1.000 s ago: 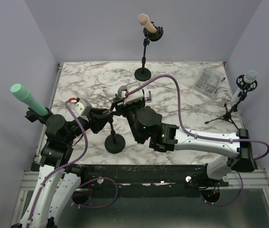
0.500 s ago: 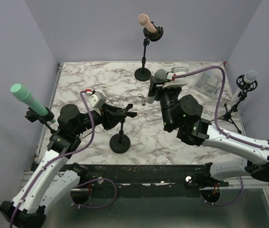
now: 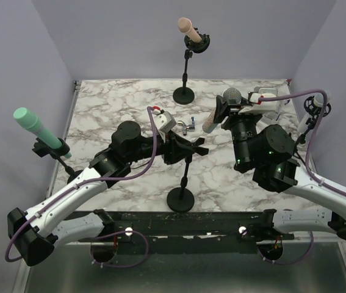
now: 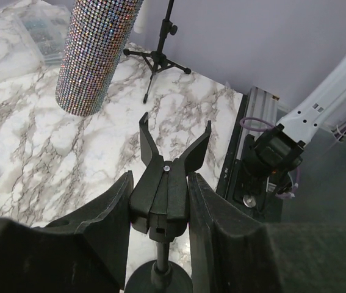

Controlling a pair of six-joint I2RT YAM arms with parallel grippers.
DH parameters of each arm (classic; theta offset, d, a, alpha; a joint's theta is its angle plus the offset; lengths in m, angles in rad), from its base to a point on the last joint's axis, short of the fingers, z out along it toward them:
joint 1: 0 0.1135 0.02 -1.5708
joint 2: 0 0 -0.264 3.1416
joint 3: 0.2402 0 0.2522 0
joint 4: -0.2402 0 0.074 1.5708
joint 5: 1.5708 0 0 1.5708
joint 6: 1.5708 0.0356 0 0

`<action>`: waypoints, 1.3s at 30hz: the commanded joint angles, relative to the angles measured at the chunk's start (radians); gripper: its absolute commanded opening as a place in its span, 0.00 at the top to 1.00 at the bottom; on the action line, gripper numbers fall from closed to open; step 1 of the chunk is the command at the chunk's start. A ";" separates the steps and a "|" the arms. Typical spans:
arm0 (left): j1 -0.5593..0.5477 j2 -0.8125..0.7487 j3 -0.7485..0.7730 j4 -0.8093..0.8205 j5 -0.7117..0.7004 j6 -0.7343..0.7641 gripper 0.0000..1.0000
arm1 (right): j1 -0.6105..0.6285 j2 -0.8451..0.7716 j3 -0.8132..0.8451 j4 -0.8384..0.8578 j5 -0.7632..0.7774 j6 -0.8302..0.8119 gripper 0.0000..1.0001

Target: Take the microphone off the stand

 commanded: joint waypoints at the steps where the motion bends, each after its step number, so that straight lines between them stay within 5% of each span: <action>1: -0.025 0.019 0.038 0.087 -0.103 0.047 1.00 | -0.003 -0.030 0.005 -0.051 -0.031 0.036 0.99; 10: -0.037 0.047 0.043 0.133 -0.152 0.048 0.95 | -0.002 -0.041 0.019 -0.116 -0.067 0.101 0.99; 14: -0.038 0.037 0.008 0.118 -0.178 0.028 0.45 | -0.002 -0.047 0.027 -0.137 -0.091 0.117 0.99; 15: -0.037 0.029 0.004 0.116 -0.182 0.029 0.23 | -0.003 -0.043 0.035 -0.134 -0.089 0.108 0.99; 18: -0.037 0.011 0.023 0.067 -0.196 0.030 0.01 | -0.002 -0.015 0.062 -0.098 -0.072 0.029 0.99; 24: -0.037 0.015 0.182 -0.085 -0.188 0.043 0.01 | -0.003 0.025 0.106 -0.034 -0.070 -0.040 0.99; 39: -0.036 0.173 0.535 -0.238 -0.195 0.214 0.02 | -0.003 0.068 0.272 -0.185 -0.322 0.174 0.99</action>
